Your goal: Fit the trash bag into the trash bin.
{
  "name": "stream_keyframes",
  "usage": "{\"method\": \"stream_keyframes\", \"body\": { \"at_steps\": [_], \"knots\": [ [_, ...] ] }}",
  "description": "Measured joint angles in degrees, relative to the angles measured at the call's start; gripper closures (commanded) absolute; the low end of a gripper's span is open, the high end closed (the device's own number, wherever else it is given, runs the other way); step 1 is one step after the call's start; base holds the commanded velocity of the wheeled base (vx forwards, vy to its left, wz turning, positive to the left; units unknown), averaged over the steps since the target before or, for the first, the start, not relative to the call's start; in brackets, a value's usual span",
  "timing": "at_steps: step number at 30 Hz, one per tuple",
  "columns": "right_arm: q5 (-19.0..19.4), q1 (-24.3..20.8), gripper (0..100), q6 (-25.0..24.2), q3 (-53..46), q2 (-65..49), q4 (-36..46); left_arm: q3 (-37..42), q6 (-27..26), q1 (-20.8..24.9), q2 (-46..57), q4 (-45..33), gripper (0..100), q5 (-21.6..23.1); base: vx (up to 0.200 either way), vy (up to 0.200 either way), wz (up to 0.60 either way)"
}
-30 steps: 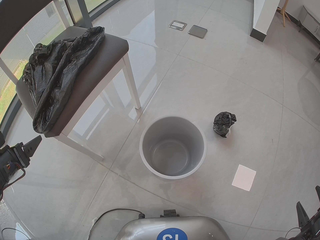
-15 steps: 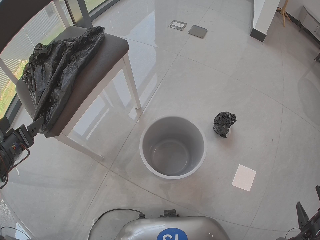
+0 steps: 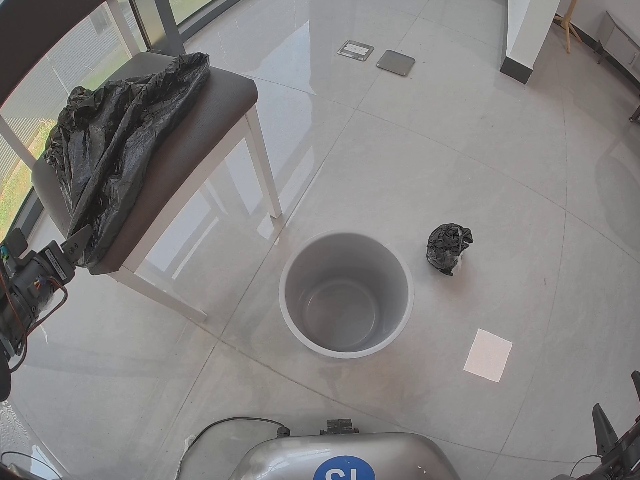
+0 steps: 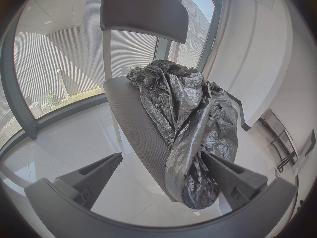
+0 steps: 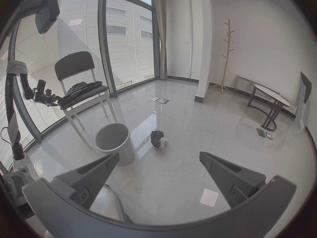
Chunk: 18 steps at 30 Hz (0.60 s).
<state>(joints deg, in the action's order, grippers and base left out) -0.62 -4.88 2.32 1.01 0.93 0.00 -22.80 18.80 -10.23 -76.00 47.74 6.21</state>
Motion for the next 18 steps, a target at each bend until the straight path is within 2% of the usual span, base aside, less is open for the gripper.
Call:
{"method": "stream_keyframes", "body": {
  "at_steps": [11,12,18],
  "knots": [
    [0.00,-0.02,0,0.13,0.00,0.00,0.00,0.00,0.79,1.88,-2.58,1.61,0,-1.69,0.000,0.000,0.00],
    [0.00,-0.02,0,0.13,0.00,0.00,0.00,0.06,0.85,1.91,-2.67,1.96,100,-1.67,0.000,0.000,0.00],
    [0.00,-0.02,0,0.28,0.00,0.00,0.00,0.45,2.62,2.60,-3.02,3.33,100,-1.65,0.000,0.000,0.00]
  ]
}}
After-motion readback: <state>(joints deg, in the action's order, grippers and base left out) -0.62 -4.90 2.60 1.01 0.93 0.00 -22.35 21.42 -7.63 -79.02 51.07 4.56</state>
